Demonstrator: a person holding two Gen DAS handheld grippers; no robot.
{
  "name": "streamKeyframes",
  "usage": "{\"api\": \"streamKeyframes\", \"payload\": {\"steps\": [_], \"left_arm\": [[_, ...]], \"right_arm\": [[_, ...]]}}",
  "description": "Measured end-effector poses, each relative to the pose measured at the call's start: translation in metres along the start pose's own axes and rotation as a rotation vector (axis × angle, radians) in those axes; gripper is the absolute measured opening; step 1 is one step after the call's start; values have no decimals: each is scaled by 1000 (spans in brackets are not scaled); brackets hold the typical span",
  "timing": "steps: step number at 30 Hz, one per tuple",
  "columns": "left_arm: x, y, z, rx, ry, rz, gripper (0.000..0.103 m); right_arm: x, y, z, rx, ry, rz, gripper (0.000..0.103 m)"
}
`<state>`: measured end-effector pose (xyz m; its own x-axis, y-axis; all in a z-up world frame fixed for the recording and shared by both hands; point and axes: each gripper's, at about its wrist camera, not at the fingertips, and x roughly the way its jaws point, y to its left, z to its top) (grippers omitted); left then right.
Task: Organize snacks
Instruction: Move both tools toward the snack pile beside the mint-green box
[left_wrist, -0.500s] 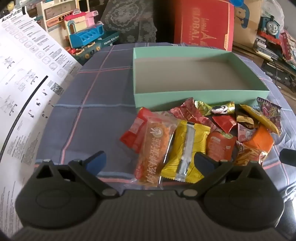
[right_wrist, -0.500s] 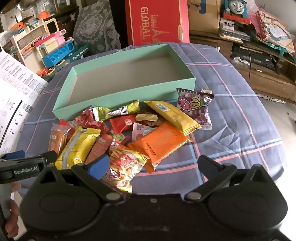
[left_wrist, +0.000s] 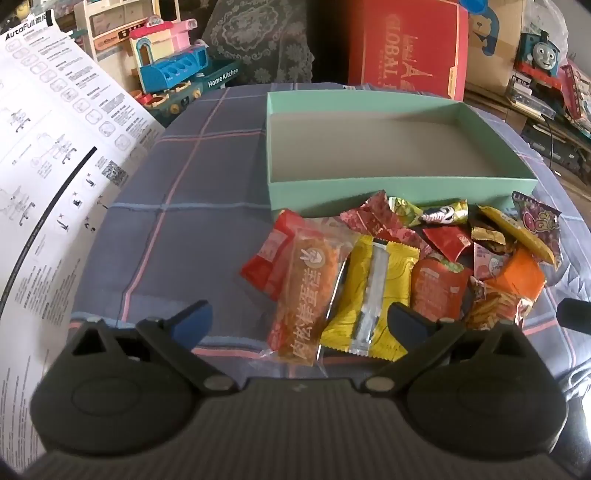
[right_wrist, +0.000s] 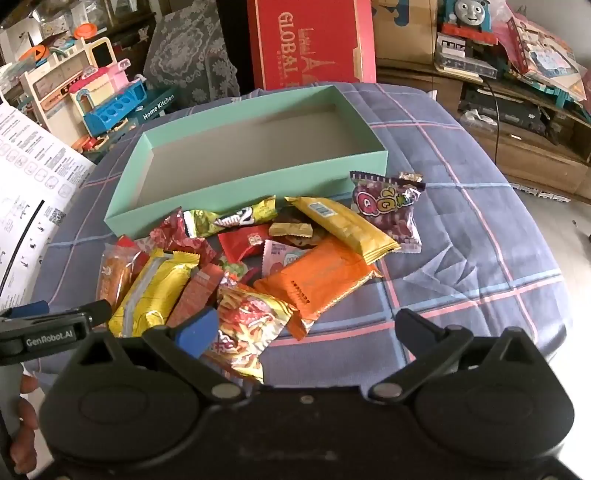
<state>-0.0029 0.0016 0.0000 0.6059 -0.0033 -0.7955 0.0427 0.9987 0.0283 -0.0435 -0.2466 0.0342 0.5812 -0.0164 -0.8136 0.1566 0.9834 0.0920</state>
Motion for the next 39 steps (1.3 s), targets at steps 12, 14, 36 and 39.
{"api": "streamKeyframes", "payload": {"steps": [12,14,36,39], "left_arm": [[-3,-1,-3,8,6,-10,103],[-3,-1,-3,7,5,-11,103],[1,12,-6,-24,28,-21,103],[6,20,-5,-41,42,-18,103]], "right_arm": [[0,1,-1,0,-2,2,103],[-1,1,-2,-3,-5,-2,103],[6,-1,-6,26,39,45,103],[13,1,-7,28,65,63,103]]}}
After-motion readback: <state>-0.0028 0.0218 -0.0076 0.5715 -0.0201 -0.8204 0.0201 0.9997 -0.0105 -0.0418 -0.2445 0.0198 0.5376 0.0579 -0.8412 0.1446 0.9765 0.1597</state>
